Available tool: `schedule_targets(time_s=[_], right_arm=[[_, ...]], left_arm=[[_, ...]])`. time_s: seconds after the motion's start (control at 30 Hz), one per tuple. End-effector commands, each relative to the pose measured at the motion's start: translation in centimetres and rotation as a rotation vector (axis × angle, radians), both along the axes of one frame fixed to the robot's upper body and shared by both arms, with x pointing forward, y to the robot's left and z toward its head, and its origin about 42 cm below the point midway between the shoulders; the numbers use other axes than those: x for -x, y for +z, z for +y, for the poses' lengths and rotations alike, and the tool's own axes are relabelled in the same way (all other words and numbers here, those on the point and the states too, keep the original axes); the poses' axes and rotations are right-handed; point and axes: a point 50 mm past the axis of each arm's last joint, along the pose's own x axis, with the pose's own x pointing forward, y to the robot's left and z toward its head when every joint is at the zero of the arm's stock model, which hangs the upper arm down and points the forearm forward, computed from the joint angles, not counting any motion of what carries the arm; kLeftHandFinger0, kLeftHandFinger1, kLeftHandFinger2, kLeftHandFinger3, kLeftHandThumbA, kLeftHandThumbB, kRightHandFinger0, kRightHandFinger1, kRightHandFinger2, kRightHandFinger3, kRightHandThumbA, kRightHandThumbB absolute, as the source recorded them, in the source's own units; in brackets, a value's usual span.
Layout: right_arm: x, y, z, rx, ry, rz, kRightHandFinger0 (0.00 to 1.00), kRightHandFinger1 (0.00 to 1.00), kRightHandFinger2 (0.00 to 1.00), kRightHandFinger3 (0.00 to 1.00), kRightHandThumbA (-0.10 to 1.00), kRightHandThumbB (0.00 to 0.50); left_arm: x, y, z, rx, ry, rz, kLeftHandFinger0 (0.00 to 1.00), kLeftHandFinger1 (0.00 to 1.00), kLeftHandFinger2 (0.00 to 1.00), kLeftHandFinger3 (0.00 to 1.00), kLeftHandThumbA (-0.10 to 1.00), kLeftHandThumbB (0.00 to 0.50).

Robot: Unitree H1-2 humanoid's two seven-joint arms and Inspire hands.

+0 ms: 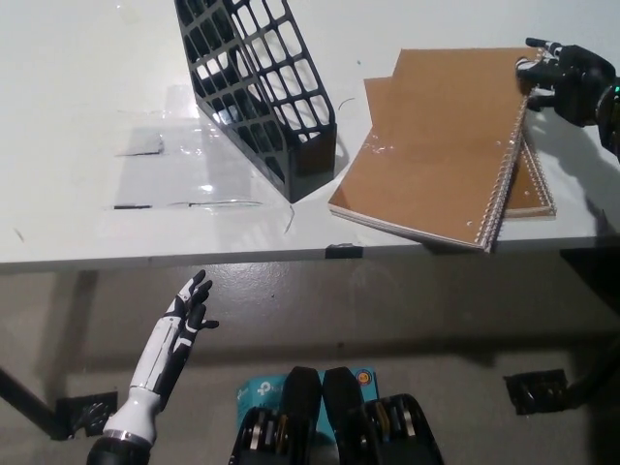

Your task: Use the right hand to pick up a book from the book holder on the left side and put it on another book on the right side

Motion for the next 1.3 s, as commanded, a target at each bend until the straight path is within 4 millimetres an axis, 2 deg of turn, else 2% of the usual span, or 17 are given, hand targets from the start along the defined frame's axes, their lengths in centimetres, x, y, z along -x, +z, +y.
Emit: schedule_targets(time_s=[0.0,0.03,0.07,0.13,0.23,0.33,0.53,0.67,0.7,0.77,0.83,0.9,0.97,1.03,1.07,1.17,1.27], right_arm=[[-1.1,6.4,0.1,-0.023,0.039,-0.195,0.67,1.00,1.00,1.00,0.14,0.249],[-1.0,6.3,0.1,-0.038,0.042,-0.192,0.77,1.00,1.00,1.00,0.19,0.236],[-1.0,6.3,0.2,-0.054,0.058,-0.223,1.00,1.00,1.00,1.00,0.28,0.269],[-1.0,6.3,0.5,-0.038,0.057,-0.249,1.00,1.00,1.00,1.00,0.43,0.286],[-1.1,6.4,0.8,-0.109,0.031,-0.280,1.00,1.00,1.00,1.00,0.48,0.349],[-1.1,6.7,0.6,-0.112,0.008,-0.315,1.00,1.00,1.00,1.00,0.55,0.278],[-1.0,7.3,-0.2,-0.085,0.036,-0.365,1.00,1.00,1.00,1.00,0.75,0.290],[-0.8,8.5,-1.0,-0.142,0.024,-0.434,1.00,1.00,1.00,1.00,0.70,0.246],[-0.7,9.3,-1.1,-0.155,0.049,-0.483,1.00,1.00,1.00,1.00,0.71,0.254],[-0.1,11.1,-1.0,-0.132,0.091,-0.612,1.00,1.00,1.00,1.00,0.83,0.366],[0.8,12.6,-0.8,-0.122,0.122,-0.703,1.00,1.00,1.00,1.00,0.88,0.389],[3.9,15.2,0.5,-0.114,0.158,-0.834,1.00,1.00,1.00,1.00,0.91,0.369],[7.3,18.1,1.6,-0.128,0.215,-0.959,1.00,1.00,1.00,1.00,0.82,0.351],[11.1,19.4,2.8,-0.089,0.263,-1.076,1.00,1.00,1.00,1.00,0.83,0.374],[11.6,19.6,3.0,-0.084,0.269,-1.093,1.00,1.00,1.00,1.00,0.84,0.375],[17.3,19.7,4.4,-0.097,0.359,-1.216,1.00,1.00,1.00,1.00,0.88,0.386],[21.6,19.1,5.2,-0.077,0.409,-1.317,1.00,1.00,1.00,1.00,0.93,0.327]], left_arm=[[-0.7,1.4,0.2,-0.008,-0.021,-0.068,0.77,0.98,1.00,1.00,1.00,0.106],[-0.6,1.3,0.2,-0.007,-0.022,-0.067,0.77,0.98,1.00,1.00,1.00,0.106],[-0.5,1.3,0.2,-0.008,-0.020,-0.067,0.76,0.98,1.00,1.00,1.00,0.105],[-0.5,1.3,0.2,-0.008,-0.022,-0.066,0.76,0.98,1.00,1.00,1.00,0.104],[-0.5,1.3,0.2,-0.006,-0.022,-0.066,0.77,0.98,1.00,1.00,1.00,0.101],[-0.6,1.4,0.2,-0.008,-0.021,-0.064,0.77,0.98,1.00,1.00,1.00,0.104],[-0.4,1.2,0.1,-0.008,-0.023,-0.065,0.77,0.98,1.00,1.00,1.00,0.092],[-0.5,1.3,0.1,-0.012,-0.024,-0.069,0.76,0.97,1.00,1.00,1.00,0.097],[-0.8,1.5,0.0,-0.016,-0.025,-0.075,0.76,0.97,1.00,1.00,1.00,0.098],[-1.3,1.9,0.0,-0.005,-0.022,-0.083,0.76,0.96,1.00,1.00,1.00,0.100],[-1.9,2.4,0.0,0.002,-0.015,-0.088,0.76,0.96,1.00,1.00,1.00,0.098],[-2.8,3.0,0.0,0.002,-0.016,-0.102,0.76,0.97,1.00,1.00,1.00,0.099],[-4.5,4.3,-0.1,0.007,-0.017,-0.132,0.77,0.98,1.00,1.00,0.99,0.095],[-5.3,5.1,-0.1,0.011,-0.018,-0.148,0.78,0.99,1.00,1.00,0.99,0.101],[-5.5,5.3,-0.1,0.009,-0.019,-0.152,0.79,0.99,1.00,1.00,0.99,0.101],[-6.0,6.0,-0.1,-0.011,-0.028,-0.170,0.82,1.00,1.00,1.00,1.00,0.087],[-6.2,6.5,-0.2,-0.023,-0.037,-0.177,0.83,1.00,1.00,1.00,1.00,0.095]])
